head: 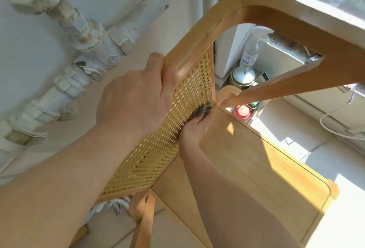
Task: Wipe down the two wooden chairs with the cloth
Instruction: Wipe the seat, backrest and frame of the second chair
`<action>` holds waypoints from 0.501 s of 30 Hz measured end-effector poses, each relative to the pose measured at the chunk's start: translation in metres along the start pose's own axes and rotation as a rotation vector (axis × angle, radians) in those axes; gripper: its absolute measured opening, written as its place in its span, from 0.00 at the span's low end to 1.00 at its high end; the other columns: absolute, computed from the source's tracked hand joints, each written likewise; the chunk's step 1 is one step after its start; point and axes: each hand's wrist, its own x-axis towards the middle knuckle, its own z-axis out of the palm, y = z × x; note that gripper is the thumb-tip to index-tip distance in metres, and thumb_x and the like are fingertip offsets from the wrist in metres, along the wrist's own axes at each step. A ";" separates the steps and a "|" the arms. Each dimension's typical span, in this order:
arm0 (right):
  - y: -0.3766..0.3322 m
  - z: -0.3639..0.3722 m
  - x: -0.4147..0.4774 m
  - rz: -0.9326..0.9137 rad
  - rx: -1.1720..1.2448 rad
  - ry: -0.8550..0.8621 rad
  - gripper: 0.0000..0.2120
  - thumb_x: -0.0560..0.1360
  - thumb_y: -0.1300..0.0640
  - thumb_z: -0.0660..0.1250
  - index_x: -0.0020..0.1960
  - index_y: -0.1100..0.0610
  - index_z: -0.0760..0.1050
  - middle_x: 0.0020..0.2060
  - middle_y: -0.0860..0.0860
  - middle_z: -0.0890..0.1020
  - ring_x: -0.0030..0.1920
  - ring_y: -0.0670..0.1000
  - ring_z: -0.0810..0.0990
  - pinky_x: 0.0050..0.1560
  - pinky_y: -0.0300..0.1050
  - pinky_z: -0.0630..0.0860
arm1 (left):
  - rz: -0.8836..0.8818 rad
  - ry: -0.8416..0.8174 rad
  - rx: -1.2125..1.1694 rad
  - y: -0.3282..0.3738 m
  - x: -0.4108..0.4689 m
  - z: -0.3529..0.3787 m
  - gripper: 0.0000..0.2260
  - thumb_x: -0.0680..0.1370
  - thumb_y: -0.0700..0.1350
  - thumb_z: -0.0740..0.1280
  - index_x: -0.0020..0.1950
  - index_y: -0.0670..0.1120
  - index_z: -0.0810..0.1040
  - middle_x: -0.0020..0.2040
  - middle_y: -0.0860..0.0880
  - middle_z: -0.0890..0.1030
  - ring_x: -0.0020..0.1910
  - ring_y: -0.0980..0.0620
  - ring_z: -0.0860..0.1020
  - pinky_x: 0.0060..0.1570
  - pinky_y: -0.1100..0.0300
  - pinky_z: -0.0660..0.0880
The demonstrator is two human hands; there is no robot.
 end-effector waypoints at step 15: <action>0.023 0.005 -0.011 0.149 0.043 0.034 0.21 0.84 0.52 0.48 0.77 0.47 0.56 0.66 0.51 0.67 0.70 0.57 0.65 0.68 0.47 0.62 | 0.006 0.027 0.006 0.000 -0.001 0.001 0.18 0.80 0.58 0.46 0.55 0.47 0.67 0.31 0.48 0.71 0.30 0.42 0.69 0.31 0.52 0.65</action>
